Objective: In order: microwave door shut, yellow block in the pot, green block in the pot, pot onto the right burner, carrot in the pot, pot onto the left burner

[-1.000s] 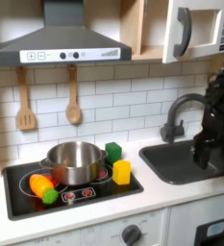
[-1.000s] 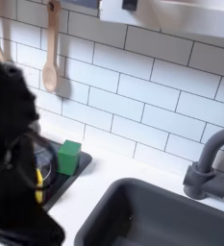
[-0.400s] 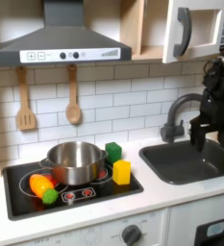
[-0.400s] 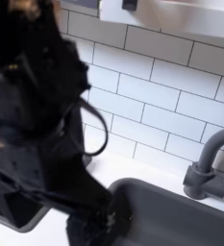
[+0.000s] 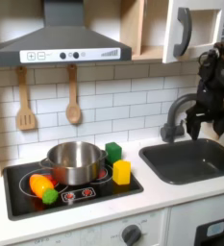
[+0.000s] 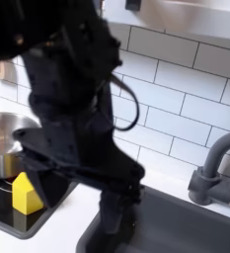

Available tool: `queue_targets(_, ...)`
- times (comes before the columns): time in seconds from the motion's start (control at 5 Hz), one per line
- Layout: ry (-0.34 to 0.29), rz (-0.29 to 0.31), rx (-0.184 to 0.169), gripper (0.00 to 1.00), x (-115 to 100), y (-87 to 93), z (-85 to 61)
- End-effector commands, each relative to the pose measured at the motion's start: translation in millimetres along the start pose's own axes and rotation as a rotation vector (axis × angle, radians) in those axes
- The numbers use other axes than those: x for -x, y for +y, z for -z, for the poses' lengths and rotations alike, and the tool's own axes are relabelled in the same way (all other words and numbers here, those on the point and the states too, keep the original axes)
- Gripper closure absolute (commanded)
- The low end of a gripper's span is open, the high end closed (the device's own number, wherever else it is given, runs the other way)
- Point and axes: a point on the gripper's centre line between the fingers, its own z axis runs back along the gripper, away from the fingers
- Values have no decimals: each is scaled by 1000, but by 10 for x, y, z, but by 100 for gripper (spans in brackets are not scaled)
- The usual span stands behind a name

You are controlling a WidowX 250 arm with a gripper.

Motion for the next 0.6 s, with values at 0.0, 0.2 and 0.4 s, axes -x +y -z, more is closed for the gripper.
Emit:
queue_targets(0.0, -41, 17, 12, 0, -192, -48, -44)
queue_targets(0.2, -59, 21, 11, 0, -260, -58, -86)
queue_targets(0.4, -75, 31, 20, 0, -356, -99, -116)
